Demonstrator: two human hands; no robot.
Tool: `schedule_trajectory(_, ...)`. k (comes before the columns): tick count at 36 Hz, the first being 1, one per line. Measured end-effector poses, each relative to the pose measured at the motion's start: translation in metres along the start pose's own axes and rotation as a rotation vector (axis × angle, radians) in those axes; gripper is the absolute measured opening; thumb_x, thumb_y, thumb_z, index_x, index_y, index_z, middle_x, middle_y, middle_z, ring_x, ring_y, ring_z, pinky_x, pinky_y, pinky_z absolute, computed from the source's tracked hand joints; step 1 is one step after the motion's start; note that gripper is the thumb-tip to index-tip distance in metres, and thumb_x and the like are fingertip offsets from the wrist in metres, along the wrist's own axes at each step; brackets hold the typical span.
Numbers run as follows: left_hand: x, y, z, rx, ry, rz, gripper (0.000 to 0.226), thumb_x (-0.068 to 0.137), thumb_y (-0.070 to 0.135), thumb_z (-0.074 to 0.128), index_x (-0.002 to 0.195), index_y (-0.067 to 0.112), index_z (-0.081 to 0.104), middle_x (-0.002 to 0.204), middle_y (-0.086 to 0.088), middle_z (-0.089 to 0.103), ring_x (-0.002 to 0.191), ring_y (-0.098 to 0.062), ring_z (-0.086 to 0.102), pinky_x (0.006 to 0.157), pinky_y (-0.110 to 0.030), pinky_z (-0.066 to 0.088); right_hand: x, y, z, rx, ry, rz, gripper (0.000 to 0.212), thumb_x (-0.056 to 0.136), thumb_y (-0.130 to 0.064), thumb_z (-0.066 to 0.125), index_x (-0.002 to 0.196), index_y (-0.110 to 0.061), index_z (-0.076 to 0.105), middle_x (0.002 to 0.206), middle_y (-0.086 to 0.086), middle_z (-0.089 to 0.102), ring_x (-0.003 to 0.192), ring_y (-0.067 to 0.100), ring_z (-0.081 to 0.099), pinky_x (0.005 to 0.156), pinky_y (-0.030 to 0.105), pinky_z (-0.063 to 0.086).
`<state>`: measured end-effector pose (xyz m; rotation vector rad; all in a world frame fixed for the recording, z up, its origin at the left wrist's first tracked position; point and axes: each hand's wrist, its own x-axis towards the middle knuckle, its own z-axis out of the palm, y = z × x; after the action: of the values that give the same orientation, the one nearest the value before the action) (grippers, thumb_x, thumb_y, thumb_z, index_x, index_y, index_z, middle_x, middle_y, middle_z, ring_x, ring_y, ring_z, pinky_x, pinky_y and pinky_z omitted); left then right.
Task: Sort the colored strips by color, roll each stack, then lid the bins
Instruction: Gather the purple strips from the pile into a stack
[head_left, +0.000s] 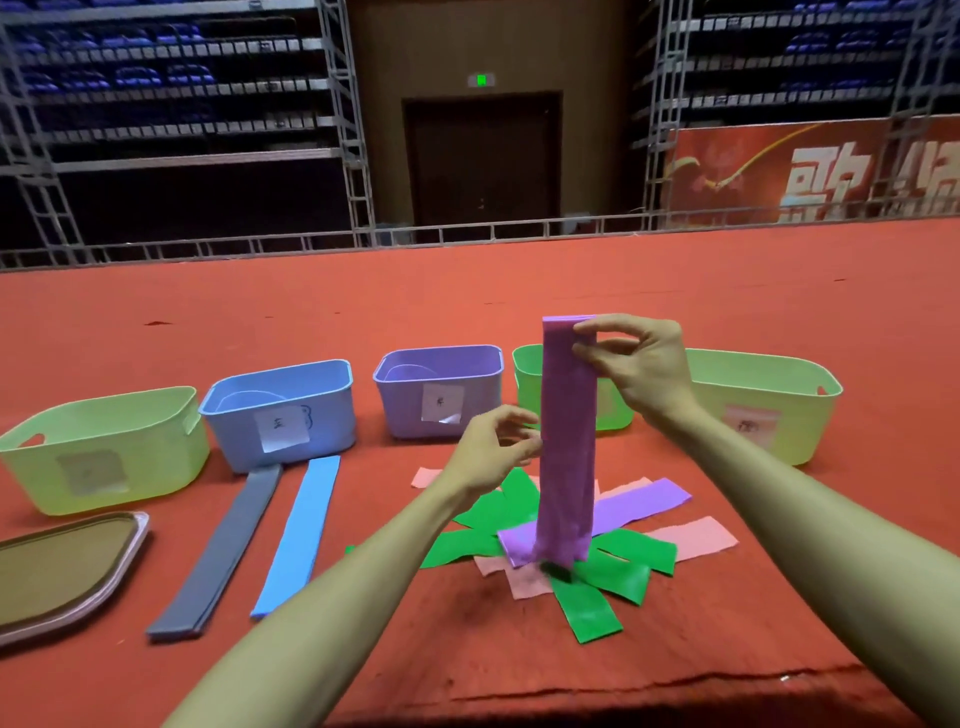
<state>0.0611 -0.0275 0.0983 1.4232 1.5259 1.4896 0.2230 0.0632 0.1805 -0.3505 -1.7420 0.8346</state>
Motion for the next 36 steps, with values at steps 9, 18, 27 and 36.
schedule_trajectory(9, -0.018, -0.066, -0.003, 0.525, 0.059, -0.249, 0.007, 0.082, 0.013, 0.068, 0.089, 0.010, 0.067, 0.087, -0.010, 0.070, 0.074, -0.015, 0.058, 0.071, -0.029, 0.048, -0.024, 0.011, -0.022, -0.057, 0.011, -0.002, 0.029, 0.075, 0.007, 0.073, 0.092, -0.016, 0.071, 0.073, -0.026, 0.068, 0.064, -0.007, 0.060, 0.063, 0.011, 0.048)
schedule_trajectory(18, -0.037, -0.088, 0.013, 0.837, -0.153, -0.314, 0.029, 0.088, 0.026, 0.063, 0.115, 0.014, 0.062, 0.113, -0.010, 0.065, 0.104, -0.025, 0.059, 0.078, -0.025, 0.040, -0.037, 0.018, -0.033, -0.080, 0.016, 0.008, 0.030, 0.076, 0.006, 0.073, 0.090, -0.020, 0.071, 0.077, -0.025, 0.069, 0.060, -0.003, 0.061, 0.061, 0.015, 0.050)
schedule_trajectory(27, -0.040, -0.093, 0.023, 0.627, 0.057, -0.302, 0.020, 0.080, 0.000, 0.067, 0.100, 0.002, 0.069, 0.101, -0.011, 0.066, 0.082, -0.017, 0.062, 0.056, -0.008, 0.044, -0.043, 0.022, -0.035, -0.111, 0.016, 0.022, 0.034, 0.075, 0.002, 0.075, 0.086, -0.030, 0.071, 0.076, -0.024, 0.069, 0.066, 0.000, 0.064, 0.064, 0.018, 0.052)
schedule_trajectory(36, -0.040, -0.096, 0.029, 0.240, 0.189, -0.491, 0.014, 0.080, -0.005, 0.069, 0.077, 0.006, 0.061, 0.080, -0.013, 0.065, 0.051, -0.016, 0.061, 0.040, -0.023, 0.045, -0.044, 0.021, -0.032, -0.100, 0.011, 0.028, 0.030, 0.074, 0.003, 0.075, 0.090, -0.022, 0.072, 0.085, -0.010, 0.070, 0.064, -0.001, 0.063, 0.062, 0.015, 0.050)
